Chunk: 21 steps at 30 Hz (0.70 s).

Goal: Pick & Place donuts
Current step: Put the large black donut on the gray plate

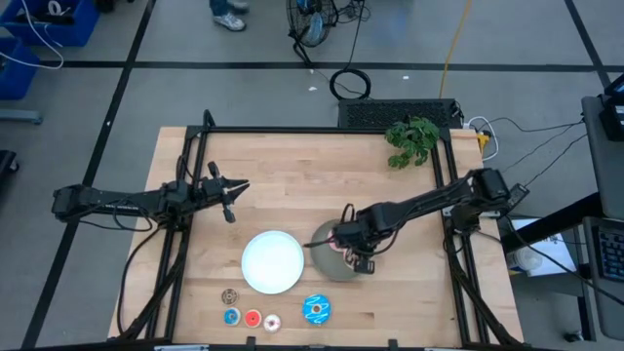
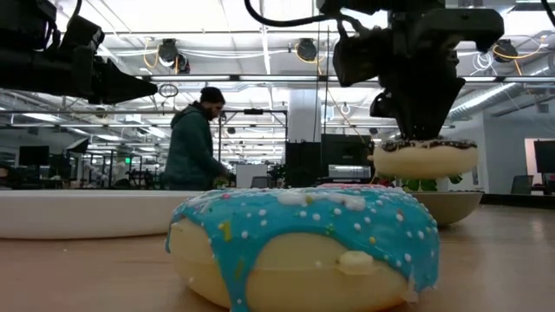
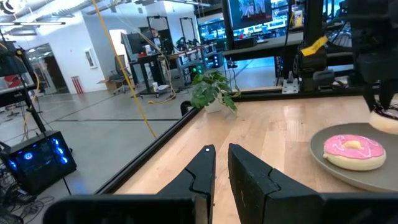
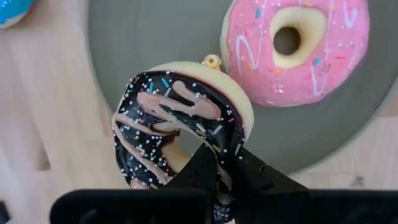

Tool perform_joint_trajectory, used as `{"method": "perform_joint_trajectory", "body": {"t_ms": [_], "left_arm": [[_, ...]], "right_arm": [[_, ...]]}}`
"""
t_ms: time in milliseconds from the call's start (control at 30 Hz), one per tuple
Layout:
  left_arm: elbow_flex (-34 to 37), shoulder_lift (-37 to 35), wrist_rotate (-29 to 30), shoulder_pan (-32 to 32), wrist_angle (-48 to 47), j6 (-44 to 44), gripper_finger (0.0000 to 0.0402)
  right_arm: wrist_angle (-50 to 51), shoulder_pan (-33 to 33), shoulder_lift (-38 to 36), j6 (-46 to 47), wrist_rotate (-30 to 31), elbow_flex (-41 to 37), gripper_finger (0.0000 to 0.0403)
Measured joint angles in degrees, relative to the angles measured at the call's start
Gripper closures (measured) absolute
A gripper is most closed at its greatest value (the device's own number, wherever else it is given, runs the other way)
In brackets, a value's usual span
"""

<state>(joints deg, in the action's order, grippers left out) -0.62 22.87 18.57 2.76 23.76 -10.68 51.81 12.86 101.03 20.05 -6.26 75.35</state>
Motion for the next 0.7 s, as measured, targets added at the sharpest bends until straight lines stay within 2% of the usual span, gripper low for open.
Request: {"method": "perform_joint_trajectory", "body": {"t_ms": [700], "left_arm": [[0.0,0.0,-0.03,0.0,0.03,0.17,0.035]], "right_arm": [[-1.32,0.74,3.85,-0.61,-2.87,-0.04,0.039]]}}
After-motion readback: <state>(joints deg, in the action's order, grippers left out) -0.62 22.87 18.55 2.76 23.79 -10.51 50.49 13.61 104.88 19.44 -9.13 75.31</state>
